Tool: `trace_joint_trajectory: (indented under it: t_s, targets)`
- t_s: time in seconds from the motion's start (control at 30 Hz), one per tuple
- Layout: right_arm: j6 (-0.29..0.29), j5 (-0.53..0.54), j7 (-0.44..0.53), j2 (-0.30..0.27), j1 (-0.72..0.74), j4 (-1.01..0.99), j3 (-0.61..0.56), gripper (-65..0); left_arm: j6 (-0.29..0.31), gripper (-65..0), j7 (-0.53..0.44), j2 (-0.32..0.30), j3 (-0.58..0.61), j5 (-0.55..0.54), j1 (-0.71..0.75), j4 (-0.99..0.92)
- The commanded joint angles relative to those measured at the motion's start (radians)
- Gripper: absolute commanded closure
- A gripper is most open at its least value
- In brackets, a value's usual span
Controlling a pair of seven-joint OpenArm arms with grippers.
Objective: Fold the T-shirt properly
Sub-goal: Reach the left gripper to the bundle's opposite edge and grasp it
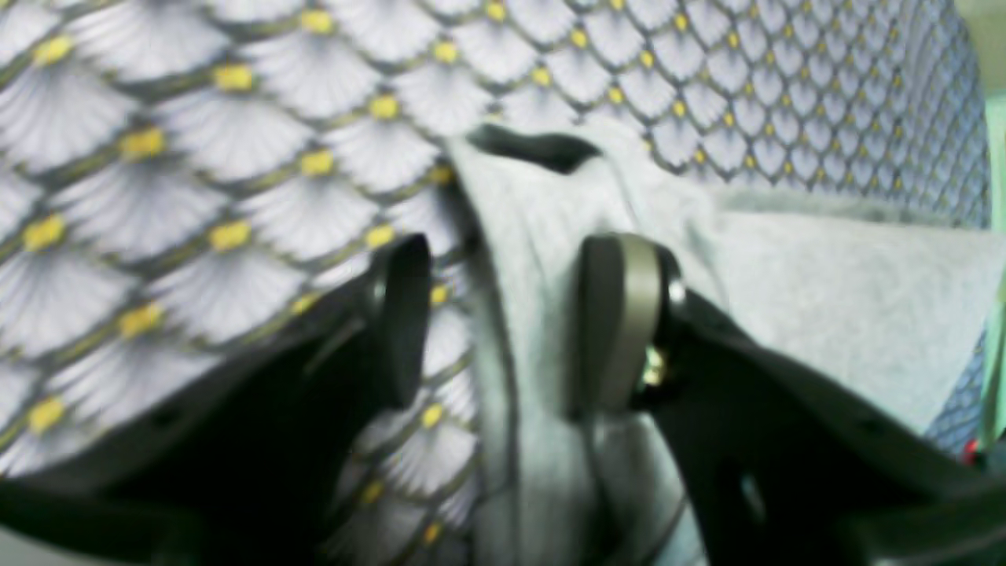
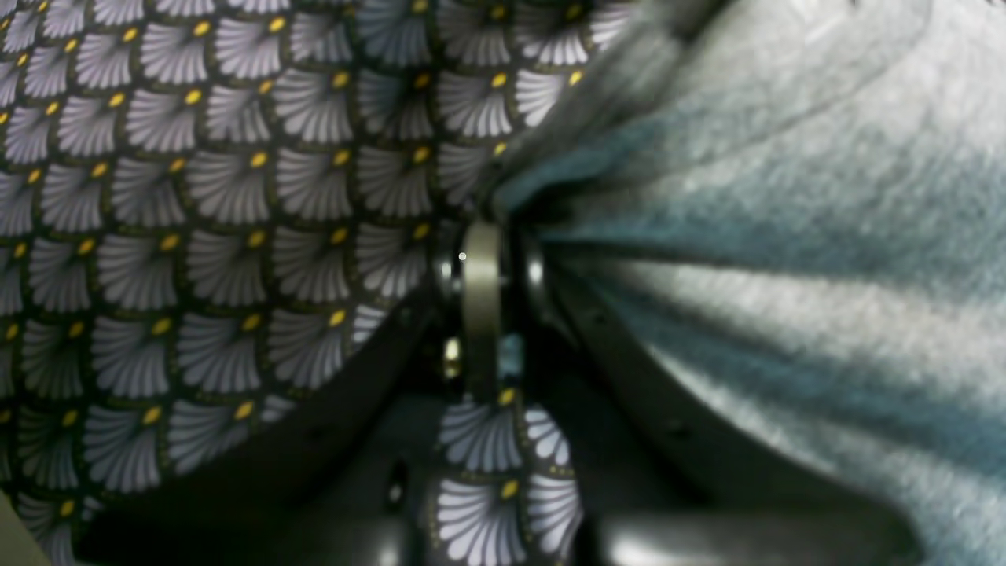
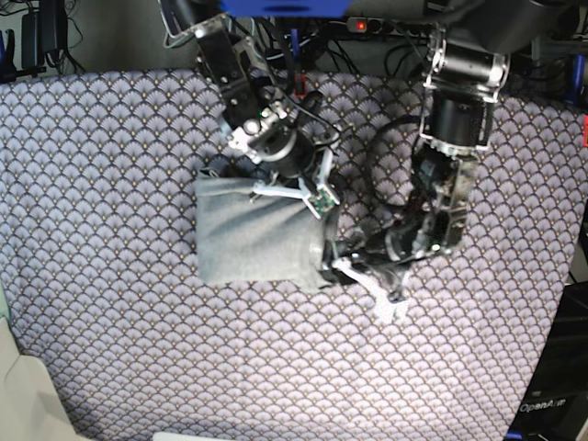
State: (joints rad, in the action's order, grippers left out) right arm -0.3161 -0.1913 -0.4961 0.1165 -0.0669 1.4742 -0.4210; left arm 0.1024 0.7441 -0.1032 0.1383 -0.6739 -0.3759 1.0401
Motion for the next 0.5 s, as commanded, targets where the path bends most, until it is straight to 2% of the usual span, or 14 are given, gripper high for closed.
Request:
trace_joint_trajectory:
  t_s: [0.0,0.23,0.47]
  targets:
    - [-0.002,0.009,0.02,0.012,0.008,0.018,-0.006,0.0,0.01,-31.2,-0.024,0.0,0.013,-0.011,-0.034,-0.008]
    - [-0.002,0.008,0.02,0.01,-0.006,0.019,-0.006,-0.3,0.01,-31.2,-0.13,0.006,0.079,-0.011,-0.097,-0.211]
    - [-0.002,0.008,0.02,0.01,-0.026,0.027,-0.008,-11.9,0.003,-31.2,-0.209,0.026,0.188,-0.011,-0.154,-0.376]
